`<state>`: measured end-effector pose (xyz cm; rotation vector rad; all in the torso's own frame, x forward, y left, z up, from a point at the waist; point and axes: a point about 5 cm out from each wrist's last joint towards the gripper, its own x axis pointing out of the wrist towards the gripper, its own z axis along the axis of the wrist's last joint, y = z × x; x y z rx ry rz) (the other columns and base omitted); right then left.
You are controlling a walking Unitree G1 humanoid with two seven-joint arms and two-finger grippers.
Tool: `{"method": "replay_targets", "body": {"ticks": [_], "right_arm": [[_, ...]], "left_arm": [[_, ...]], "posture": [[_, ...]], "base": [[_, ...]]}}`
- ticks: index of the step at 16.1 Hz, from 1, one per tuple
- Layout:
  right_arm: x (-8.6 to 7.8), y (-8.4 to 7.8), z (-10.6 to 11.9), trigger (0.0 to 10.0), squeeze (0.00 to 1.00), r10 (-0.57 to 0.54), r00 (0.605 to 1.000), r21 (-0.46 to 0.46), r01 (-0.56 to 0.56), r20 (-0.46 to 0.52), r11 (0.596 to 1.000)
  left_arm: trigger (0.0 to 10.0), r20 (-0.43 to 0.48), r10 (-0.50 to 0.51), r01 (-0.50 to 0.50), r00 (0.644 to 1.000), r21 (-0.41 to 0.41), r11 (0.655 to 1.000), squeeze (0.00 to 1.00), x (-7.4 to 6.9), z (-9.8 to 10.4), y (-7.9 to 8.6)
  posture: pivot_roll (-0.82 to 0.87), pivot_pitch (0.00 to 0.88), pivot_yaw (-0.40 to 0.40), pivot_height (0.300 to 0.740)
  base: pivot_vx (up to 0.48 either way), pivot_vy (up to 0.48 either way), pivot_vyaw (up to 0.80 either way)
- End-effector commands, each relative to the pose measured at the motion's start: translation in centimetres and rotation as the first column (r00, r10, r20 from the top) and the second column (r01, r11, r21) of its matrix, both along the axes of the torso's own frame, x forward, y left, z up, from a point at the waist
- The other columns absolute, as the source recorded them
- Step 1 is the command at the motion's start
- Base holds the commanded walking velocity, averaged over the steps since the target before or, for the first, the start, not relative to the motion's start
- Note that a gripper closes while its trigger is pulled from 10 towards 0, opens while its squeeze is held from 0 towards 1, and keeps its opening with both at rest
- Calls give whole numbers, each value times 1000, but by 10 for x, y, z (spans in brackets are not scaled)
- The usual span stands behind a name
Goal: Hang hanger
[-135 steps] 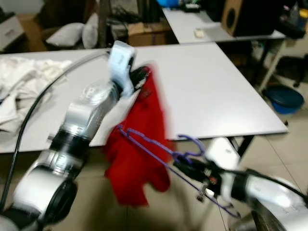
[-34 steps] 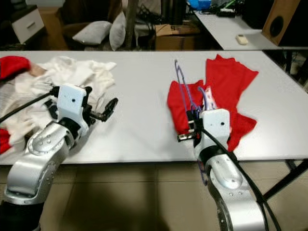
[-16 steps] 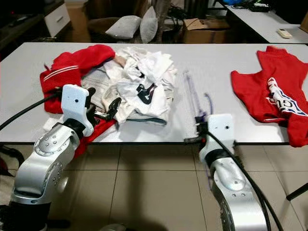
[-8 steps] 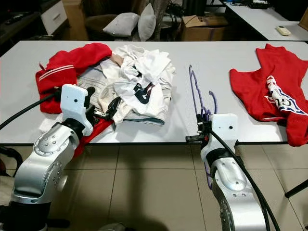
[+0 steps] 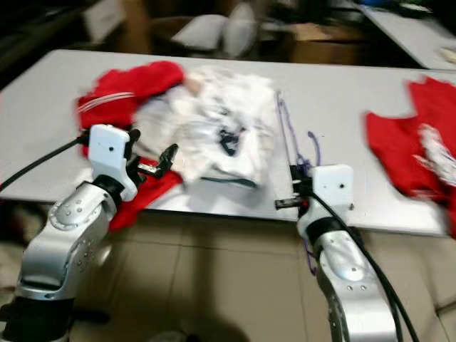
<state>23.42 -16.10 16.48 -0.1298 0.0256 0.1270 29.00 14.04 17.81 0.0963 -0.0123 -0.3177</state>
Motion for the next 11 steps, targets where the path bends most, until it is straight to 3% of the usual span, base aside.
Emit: {"method": "replay_targets", "body": {"ticks": [1, 6, 9, 10, 11], "right_arm": [[0, -2, 5, 10000, 0, -6, 999, 16, 6, 33, 1000], [2, 0, 8, 10000, 0, 7, 998, -4, -7, 56, 1000], [3, -1, 8, 10000, 0, 9, 998, -18, -8, 65, 1000], [4, -1, 8, 10000, 0, 10, 998, -20, -9, 66, 1000], [4, -1, 8, 10000, 0, 13, 998, -23, -11, 69, 1000]], "left_arm": [[10000, 28, 10, -10, 1000, -6, 1000, 0, 3, 7, 3], [10000, 42, 24, -24, 999, 9, 1000, 0, 7, 9, 9], [10000, 72, -13, 11, 997, 25, 1000, 0, 5, 11, 15], [10000, 83, -22, 17, 996, 65, 998, 961, 6, 11, 18], [10000, 85, -38, 26, 996, 141, 990, 1000, 6, 9, 22]], "posture": [[112, 0, 45, 740], [112, 0, 45, 740], [110, 0, 43, 740], [109, 0, 43, 740], [110, 0, 43, 740]], "base": [[262, 0, 0], [262, 0, 0], [0, 0, 0], [0, 0, 0], [0, 0, 0]]}}
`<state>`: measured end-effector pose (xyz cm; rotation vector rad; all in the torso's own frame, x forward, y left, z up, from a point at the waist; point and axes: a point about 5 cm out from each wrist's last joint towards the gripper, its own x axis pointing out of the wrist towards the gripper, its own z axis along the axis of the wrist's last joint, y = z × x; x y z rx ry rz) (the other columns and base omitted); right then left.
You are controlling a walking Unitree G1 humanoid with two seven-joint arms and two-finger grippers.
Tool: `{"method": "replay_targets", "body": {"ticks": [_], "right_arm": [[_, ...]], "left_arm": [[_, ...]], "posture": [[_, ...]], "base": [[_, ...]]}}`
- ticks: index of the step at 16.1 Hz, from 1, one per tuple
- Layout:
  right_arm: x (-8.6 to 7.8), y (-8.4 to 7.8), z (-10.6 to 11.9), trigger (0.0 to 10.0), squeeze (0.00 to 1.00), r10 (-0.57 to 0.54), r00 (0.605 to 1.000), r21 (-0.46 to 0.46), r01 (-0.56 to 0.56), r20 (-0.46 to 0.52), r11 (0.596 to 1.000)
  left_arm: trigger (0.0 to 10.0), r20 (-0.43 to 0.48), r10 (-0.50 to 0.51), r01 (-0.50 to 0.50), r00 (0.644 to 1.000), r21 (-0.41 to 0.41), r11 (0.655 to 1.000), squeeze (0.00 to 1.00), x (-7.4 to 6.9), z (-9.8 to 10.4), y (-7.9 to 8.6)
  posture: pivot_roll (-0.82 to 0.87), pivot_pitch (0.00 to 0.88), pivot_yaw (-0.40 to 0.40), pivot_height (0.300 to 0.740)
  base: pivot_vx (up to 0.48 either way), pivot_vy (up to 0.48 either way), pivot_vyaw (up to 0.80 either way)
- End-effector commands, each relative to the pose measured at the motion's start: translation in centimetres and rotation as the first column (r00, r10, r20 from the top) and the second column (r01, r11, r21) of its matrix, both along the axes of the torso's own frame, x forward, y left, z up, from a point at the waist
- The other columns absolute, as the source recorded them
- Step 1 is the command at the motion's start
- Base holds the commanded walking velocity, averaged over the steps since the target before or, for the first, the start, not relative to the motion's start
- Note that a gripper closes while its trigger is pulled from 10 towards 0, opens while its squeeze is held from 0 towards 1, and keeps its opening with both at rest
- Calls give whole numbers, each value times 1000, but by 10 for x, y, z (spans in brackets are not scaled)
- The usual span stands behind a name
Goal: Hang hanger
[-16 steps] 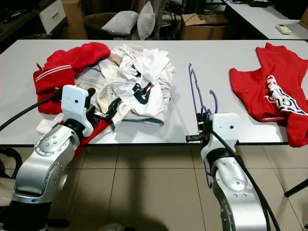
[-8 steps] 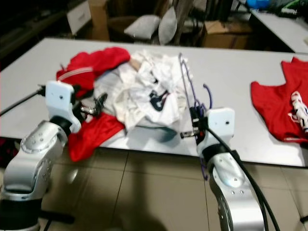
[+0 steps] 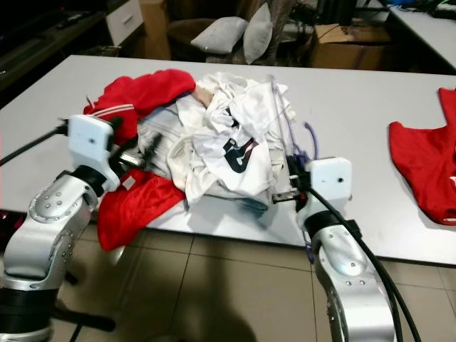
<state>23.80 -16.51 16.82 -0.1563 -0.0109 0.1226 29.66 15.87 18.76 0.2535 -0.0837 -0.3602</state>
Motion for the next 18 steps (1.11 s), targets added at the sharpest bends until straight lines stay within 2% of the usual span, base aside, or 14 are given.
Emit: {"method": "replay_targets", "body": {"ticks": [1, 2, 3, 4, 6, 7, 9, 10, 11, 13, 14, 15, 17, 18], "right_arm": [[1, 5, 6, 10000, 0, 22, 999, -1, -22, 38, 1000], [2, 5, 6, 10000, 0, 25, 999, -1, -25, 39, 1000], [2, 7, 6, 10000, 0, 37, 999, 1, -37, 39, 999], [2, 9, 5, 10000, 0, 52, 998, -2, -52, 39, 999], [2, 10, 5, 10000, 0, 69, 997, -12, -68, 39, 998], [1, 10, 4, 10000, 0, 69, 997, -13, -68, 41, 998], [1, 3, 2, 10000, 0, 16, 999, -13, -16, 30, 1000], [1, -1, 0, 10000, 0, -8, 1000, -10, 8, 23, 1000], [1, -4, -1, 10000, 0, -30, 999, -11, 30, 19, 999], [1, -6, -1, 10000, 0, -51, 999, -11, 51, 10, 999], [-1, -11, -1, 10000, 0, -79, 997, 13, 79, -2, 997], [-2, -16, -1, 10000, 0, -99, 995, 8, 99, -7, 995], [-2, -24, 0, 10000, 0, -136, 991, 4, 136, -13, 991], [-2, -27, 0, 10000, 0, -148, 989, 9, 148, -17, 989]], "left_arm": [[10000, 16, 48, -50, 999, 215, 975, 1000, 6, -6, 20], [10000, 33, 74, -80, 997, 266, 961, 1000, 8, -6, 26], [10000, 63, 128, -142, 990, 349, 926, 808, 15, -5, 37], [10000, 101, 149, -178, 984, 417, 891, 0, 22, -1, 45], [10000, 117, 148, -186, 982, 452, 873, 0, 28, 1, 51], [10000, 124, 132, -172, 984, 415, 893, 0, 31, 5, 48], [10000, 85, 36, -57, 996, 260, 964, 0, 30, 5, 26], [10000, 75, -4, -9, 997, 174, 985, 0, 28, 4, 15], [10000, 65, -33, 34, 997, -4, 999, 0, 22, 5, -2], [10000, 30, -80, 84, 996, -143, 986, 0, 16, 2, -19], [10000, 29, -126, 129, 992, -201, 971, 0, 7, -4, -39], [10000, 36, -142, 146, 989, -212, 966, 0, 1, -8, -53], [10000, 34, -159, 163, 987, -217, 963, 0, -2, -10, -68], [10000, 29, -152, 155, 988, -211, 965, 0, -2, -11, -70]], "posture": [[111, 0, 46, 740], [111, 0, 46, 740], [111, 0, 48, 740], [110, 0, 50, 740], [109, 0, 53, 740], [106, 0, 60, 740], [109, 0, 66, 740], [110, 0, 68, 740], [102, 0, 73, 740], [93, 0, 71, 740], [69, 0, 57, 740], [64, 0, 53, 740], [41, 0, 42, 740], [31, 0, 41, 740]], "base": [[0, 0, 0], [0, 0, 0], [0, 0, 0], [0, 0, 0], [0, 0, 0], [0, 0, 0], [0, 0, 0], [0, 0, 0], [0, 0, 0], [0, 0, 0], [0, 0, -738], [0, 0, -738], [0, -399, -747], [0, -480, 0]]}}
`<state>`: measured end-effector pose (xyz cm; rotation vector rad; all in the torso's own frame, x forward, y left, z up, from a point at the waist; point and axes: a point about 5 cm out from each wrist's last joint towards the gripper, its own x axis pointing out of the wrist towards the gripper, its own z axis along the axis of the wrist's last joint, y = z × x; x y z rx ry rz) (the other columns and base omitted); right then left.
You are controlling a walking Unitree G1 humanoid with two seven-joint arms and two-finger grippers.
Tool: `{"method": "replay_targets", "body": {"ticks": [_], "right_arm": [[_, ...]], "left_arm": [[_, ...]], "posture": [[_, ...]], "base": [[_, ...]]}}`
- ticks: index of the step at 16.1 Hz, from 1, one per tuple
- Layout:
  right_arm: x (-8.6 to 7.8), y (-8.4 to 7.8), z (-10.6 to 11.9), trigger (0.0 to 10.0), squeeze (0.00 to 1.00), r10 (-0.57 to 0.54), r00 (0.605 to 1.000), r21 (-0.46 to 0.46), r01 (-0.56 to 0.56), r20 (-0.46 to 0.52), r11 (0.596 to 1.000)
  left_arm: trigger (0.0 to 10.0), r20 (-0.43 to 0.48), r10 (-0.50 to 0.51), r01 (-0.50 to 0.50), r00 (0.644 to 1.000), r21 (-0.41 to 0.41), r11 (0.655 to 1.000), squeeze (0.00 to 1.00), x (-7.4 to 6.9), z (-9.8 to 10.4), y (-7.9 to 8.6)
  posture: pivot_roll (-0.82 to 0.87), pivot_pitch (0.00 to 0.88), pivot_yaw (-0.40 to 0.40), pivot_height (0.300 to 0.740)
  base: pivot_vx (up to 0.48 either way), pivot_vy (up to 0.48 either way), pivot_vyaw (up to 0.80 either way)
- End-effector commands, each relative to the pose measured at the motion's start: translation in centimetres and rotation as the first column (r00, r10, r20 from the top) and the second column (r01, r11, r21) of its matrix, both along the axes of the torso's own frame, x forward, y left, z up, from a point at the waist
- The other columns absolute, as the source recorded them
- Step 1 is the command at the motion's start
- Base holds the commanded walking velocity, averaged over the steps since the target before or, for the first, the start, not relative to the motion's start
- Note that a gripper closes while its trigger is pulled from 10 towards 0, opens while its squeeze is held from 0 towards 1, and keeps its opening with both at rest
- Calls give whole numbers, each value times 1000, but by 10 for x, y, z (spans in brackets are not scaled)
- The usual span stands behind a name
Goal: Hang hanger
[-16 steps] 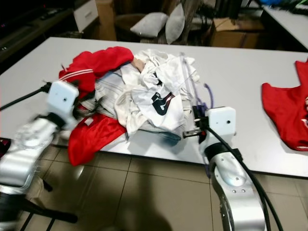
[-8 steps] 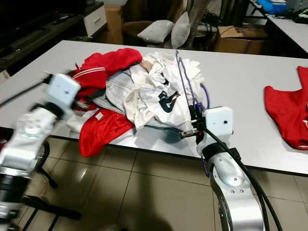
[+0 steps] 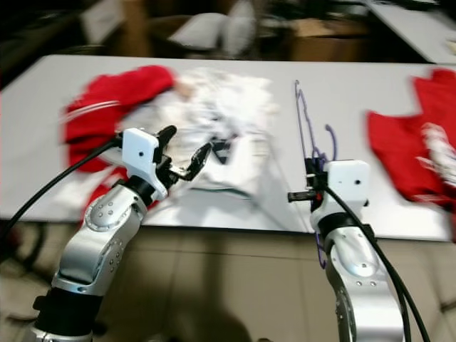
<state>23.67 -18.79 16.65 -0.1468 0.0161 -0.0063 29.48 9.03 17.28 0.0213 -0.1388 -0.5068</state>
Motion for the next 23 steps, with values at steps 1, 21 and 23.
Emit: {"method": "replay_targets", "body": {"ticks": [1, 21, 23], "right_arm": [[-2, -4, 1, 10000, 0, -13, 1000, -1, 13, -11, 1000], [-8, -1, -10, 10000, 0, 1, 998, 72, 3, -56, 997], [-8, -7, -9, 10000, 0, 0, 999, 54, 3, -55, 999]], "left_arm": [[10000, 11, 25, -25, 1000, 25, 999, 0, 1, 2, 0], [10000, -47, 132, -125, 990, 123, 984, 0, 1, -11, 23], [10000, -24, 101, -97, 995, 126, 987, 0, 1, -11, 19]], "posture": [[27, 0, 42, 740], [51, 0, 53, 740], [48, 0, 52, 740]], "base": [[0, -480, 0], [40, 60, -266], [0, 0, 0]]}}
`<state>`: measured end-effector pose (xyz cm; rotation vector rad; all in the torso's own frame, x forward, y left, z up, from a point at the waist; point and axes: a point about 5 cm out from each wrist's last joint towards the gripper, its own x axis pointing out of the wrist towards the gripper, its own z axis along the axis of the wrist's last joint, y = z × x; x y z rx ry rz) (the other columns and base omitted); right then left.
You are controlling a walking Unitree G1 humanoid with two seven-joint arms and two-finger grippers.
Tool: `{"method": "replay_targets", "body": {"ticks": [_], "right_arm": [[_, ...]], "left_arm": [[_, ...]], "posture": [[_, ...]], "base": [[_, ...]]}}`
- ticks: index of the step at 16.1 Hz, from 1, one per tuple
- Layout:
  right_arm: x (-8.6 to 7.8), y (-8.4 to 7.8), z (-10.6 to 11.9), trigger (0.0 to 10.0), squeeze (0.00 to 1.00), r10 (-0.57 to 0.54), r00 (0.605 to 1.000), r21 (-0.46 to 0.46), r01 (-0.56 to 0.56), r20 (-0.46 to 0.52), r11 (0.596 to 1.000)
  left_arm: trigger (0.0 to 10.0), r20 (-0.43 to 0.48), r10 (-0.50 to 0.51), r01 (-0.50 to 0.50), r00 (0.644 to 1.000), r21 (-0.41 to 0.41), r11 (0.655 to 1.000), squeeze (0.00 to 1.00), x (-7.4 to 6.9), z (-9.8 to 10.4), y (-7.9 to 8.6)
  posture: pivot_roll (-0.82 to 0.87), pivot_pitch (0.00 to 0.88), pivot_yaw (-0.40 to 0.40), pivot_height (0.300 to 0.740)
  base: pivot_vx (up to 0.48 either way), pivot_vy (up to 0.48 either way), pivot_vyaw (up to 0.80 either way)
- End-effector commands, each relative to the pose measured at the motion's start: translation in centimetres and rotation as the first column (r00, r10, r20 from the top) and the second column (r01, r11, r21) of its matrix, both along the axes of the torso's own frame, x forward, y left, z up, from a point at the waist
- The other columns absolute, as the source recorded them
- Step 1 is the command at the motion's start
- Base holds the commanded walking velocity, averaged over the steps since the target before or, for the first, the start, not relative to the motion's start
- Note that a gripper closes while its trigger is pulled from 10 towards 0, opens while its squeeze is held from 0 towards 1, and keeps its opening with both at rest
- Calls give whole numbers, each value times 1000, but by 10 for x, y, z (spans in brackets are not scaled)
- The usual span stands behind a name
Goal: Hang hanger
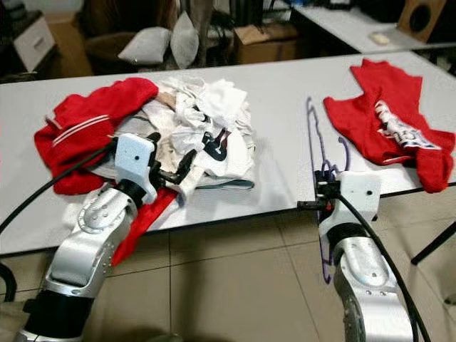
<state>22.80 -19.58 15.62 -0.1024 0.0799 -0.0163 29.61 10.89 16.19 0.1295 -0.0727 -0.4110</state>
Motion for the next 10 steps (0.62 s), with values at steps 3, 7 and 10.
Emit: {"method": "replay_targets", "body": {"ticks": [3, 7, 10], "right_arm": [[0, -2, 0, 10000, 0, 1, 1000, 10, -1, -2, 1000], [2, -3, -1, 10000, 0, 6, 1000, 3, -6, -5, 1000], [3, -1, 0, 10000, 0, 26, 1000, 5, -26, -4, 1000]], "left_arm": [[10000, 21, 15, -15, 1000, -8, 1000, 0, 1, 2, 0], [10000, 30, 34, -34, 999, 3, 999, 0, 3, 3, 2], [10000, 35, 68, -68, 997, 11, 998, 0, 4, 3, 4]], "posture": [[36, 0, 44, 740], [39, 0, 35, 740], [45, 0, 26, 740]], "base": [[96, 0, -519], [292, 0, -195], [296, 0, 0]]}}
